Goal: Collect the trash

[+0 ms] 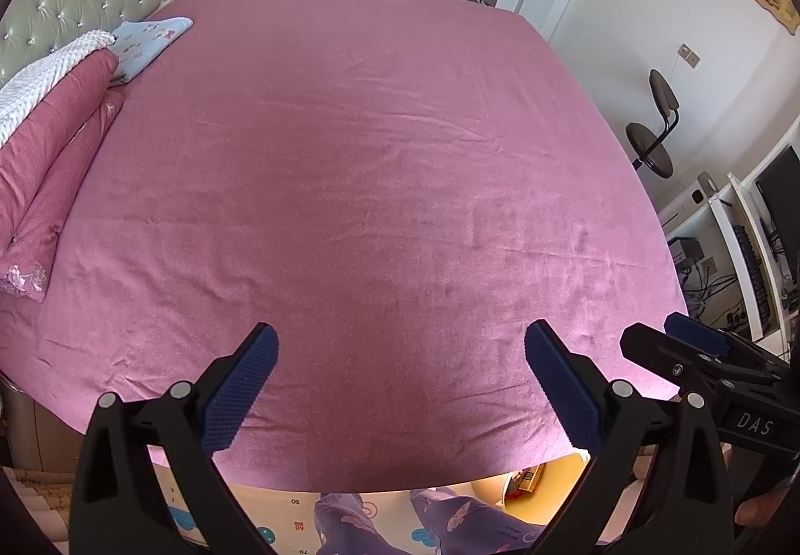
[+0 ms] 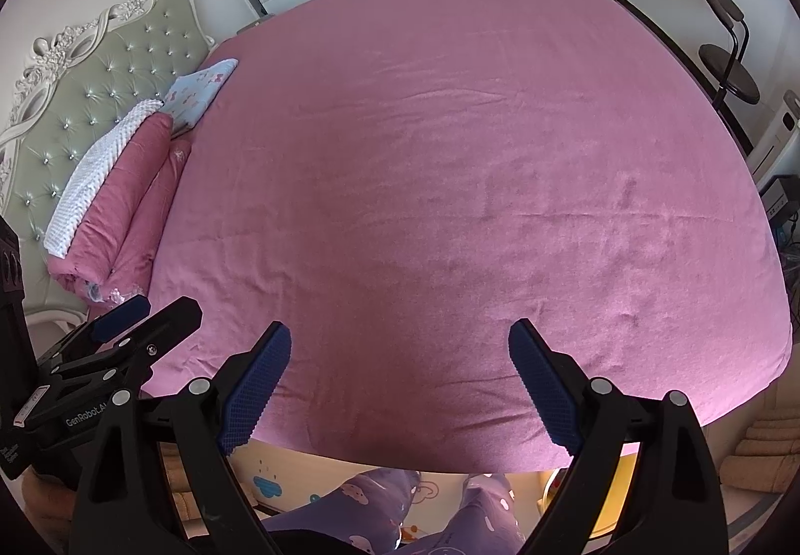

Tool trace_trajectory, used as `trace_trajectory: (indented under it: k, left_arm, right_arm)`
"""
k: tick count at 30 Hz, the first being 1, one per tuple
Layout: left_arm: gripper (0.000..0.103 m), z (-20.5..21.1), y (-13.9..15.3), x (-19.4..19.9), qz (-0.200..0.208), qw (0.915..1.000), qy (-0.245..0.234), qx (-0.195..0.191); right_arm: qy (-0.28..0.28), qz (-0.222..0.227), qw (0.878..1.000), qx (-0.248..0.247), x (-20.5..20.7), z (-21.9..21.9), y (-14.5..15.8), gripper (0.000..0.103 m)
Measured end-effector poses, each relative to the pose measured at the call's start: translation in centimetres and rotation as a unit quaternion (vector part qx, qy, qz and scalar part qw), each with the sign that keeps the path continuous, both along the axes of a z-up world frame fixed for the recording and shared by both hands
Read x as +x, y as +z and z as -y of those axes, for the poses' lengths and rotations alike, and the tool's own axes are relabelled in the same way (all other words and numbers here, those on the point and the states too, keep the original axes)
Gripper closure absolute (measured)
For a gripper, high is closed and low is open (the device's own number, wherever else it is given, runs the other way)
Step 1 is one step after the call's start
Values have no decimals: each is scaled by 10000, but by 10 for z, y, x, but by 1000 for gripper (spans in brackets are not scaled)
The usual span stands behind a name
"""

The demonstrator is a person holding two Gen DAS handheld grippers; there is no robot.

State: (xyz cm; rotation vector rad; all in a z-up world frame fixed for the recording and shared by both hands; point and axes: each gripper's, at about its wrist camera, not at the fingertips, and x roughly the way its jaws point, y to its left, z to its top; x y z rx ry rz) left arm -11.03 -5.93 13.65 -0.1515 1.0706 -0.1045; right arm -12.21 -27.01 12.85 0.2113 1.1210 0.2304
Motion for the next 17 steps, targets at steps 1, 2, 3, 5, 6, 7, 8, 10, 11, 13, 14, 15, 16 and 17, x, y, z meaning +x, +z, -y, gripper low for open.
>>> trace_trajectory:
  k: [1, 2, 3, 5, 6, 7, 8, 10, 11, 13, 14, 15, 16, 17]
  left_arm:
    - [4, 0, 0, 0, 5, 10000, 4, -9]
    - [4, -1, 0, -1, 26, 10000, -4, -33]
    - [4, -1, 1, -1, 47, 10000, 0, -42]
    - [4, 0, 2, -1, 91, 10000, 24, 22]
    - [4, 0, 3, -1, 107, 9999, 28, 25]
    - [4, 0, 3, 0, 113, 9999, 46, 51]
    - [4, 0, 3, 1, 103, 9999, 49, 51]
    - [4, 0, 3, 3, 68, 10000, 36, 39]
    - [4, 1, 2, 4, 56, 10000, 33, 63]
    - [4, 2, 2, 5, 37, 9999, 25, 118]
    - [4, 2, 2, 6, 30, 9999, 29, 119]
    - [4, 2, 1, 6, 20, 9999, 26, 101]
    - [4, 2, 1, 7, 4, 10000, 22, 90]
    - [4, 2, 0, 7, -3, 10000, 22, 88]
  right_arm:
    - [1, -7, 10000, 4, 0, 0, 0, 17]
    - [-1, -20, 10000, -7, 1, 0, -1, 17]
    - [-3, -33, 10000, -11, 1, 1, -1, 17]
    - [-12, -59, 10000, -1, 2, 1, -2, 17]
    - [-22, -62, 10000, -1, 3, 1, -2, 17]
    - [-19, -67, 10000, -3, 3, 1, -2, 17]
    - [-21, -66, 10000, -7, 3, 1, -2, 17]
    - [-23, -56, 10000, -16, 4, 1, -2, 17]
    - [-25, -50, 10000, -23, 4, 1, -1, 17]
    - [-27, -43, 10000, -24, 5, 2, -2, 17]
    - [-24, -46, 10000, -27, 5, 2, -2, 17]
    - [-26, -48, 10000, -23, 5, 2, -2, 17]
    - [-24, -49, 10000, -14, 5, 2, -2, 17]
    - [-23, -57, 10000, -18, 5, 2, -2, 17]
